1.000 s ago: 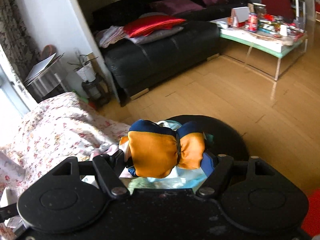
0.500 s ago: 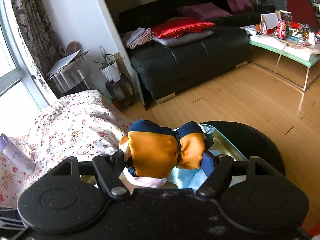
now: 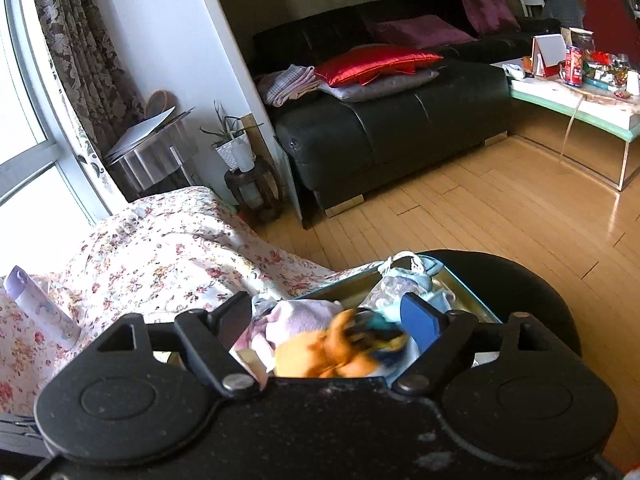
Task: Organize soft objects
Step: 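Open both tools to release the tissue pack and bow pouch into the tray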
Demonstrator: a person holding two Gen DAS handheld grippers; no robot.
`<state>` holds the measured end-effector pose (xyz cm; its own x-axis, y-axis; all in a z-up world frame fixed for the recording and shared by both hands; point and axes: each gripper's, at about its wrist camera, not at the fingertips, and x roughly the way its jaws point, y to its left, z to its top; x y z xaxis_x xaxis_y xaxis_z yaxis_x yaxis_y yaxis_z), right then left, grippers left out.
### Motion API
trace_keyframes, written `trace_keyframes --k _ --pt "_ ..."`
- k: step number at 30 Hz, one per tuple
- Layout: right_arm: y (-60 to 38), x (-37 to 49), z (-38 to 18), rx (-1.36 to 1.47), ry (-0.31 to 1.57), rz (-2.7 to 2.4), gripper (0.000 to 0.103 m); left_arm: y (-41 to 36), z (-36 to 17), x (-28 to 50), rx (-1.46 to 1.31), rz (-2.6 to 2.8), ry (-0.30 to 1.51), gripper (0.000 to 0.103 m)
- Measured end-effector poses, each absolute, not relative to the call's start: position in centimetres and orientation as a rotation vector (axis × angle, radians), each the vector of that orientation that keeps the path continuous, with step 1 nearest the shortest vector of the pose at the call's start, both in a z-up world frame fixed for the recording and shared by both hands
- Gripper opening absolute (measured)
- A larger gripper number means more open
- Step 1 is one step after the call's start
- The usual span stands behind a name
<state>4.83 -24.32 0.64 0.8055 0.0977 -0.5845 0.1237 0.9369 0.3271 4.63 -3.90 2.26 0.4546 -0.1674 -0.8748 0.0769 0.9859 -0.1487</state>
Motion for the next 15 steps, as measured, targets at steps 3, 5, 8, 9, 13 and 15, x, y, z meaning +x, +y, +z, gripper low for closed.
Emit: trace_keyframes --k 3,5,8,9,13,15 --pt "-24.3 4.8 0.6 0.374 0.639 -0.019 0.082 -3.8 2.4 4.5 -0.091 -0.139 1.086 0.082" --pt "-24.3 4.7 0.5 0.381 0.639 -0.024 0.082 -3.6 2.5 4.4 -0.095 -0.133 1.083 0.082" --pt "-24.4 4.8 0.6 0.392 0.64 -0.033 0.082 -3.4 2.6 3.9 -0.097 -0.123 1.079 0.082" --pt "-24.4 4.8 0.5 0.394 0.641 -0.035 0.082 -3.4 2.7 3.7 -0.095 -0.119 1.077 0.082" --pt "-24.2 4.8 0.5 0.391 0.642 -0.047 0.082 -3.4 3.1 3.0 -0.082 -0.097 1.06 0.082" --pt "-24.1 4.8 0.6 0.385 0.641 -0.054 0.082 -3.3 3.3 2.6 -0.081 -0.086 1.054 0.082"
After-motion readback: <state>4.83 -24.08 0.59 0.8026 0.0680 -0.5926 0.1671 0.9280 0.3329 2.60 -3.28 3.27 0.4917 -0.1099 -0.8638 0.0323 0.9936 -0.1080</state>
